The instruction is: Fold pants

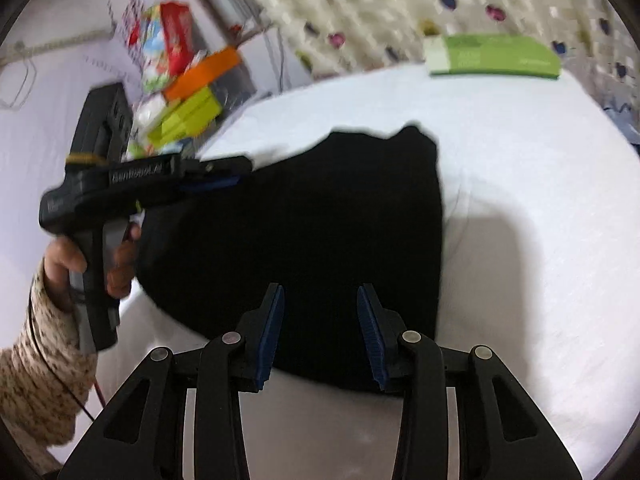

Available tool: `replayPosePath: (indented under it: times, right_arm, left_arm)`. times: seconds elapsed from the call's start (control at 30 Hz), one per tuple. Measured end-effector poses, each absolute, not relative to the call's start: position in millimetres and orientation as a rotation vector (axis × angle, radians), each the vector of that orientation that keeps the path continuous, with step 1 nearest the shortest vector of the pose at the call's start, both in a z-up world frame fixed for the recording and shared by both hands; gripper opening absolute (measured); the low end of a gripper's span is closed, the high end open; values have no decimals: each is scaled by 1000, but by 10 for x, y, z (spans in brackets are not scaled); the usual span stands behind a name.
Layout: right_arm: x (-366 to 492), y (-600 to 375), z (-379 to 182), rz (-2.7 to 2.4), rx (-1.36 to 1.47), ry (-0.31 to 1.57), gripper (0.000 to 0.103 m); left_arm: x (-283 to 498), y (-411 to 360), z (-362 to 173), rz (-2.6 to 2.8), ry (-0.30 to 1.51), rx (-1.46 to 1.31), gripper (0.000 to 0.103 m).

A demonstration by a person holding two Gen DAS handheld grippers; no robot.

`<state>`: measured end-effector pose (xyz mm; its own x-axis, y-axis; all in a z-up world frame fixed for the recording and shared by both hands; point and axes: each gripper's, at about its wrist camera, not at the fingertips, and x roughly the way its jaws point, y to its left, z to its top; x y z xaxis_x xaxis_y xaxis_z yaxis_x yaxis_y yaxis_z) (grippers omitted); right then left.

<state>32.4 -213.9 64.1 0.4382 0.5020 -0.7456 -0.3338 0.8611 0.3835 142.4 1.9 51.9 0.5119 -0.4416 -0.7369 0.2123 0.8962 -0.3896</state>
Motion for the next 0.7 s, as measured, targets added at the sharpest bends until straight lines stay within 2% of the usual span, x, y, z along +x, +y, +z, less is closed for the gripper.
replayPosePath:
  times: [0.17, 0.33, 0.5, 0.7]
  right_arm:
    - [372, -2280, 748, 505, 218, 920, 39]
    - [498, -2407, 568, 456, 271, 977, 39]
    - [429, -2460, 677, 456, 268, 930, 39]
    - [756, -2417, 752, 454, 246, 896, 39]
  left_arm:
    - [1316, -41, 393, -402, 996, -243, 41]
    - [1247, 32, 286, -371, 1017, -262, 41]
    - [1201, 65, 240, -358, 1027, -266, 41]
    - [1193, 96, 226, -350, 1024, -282, 41]
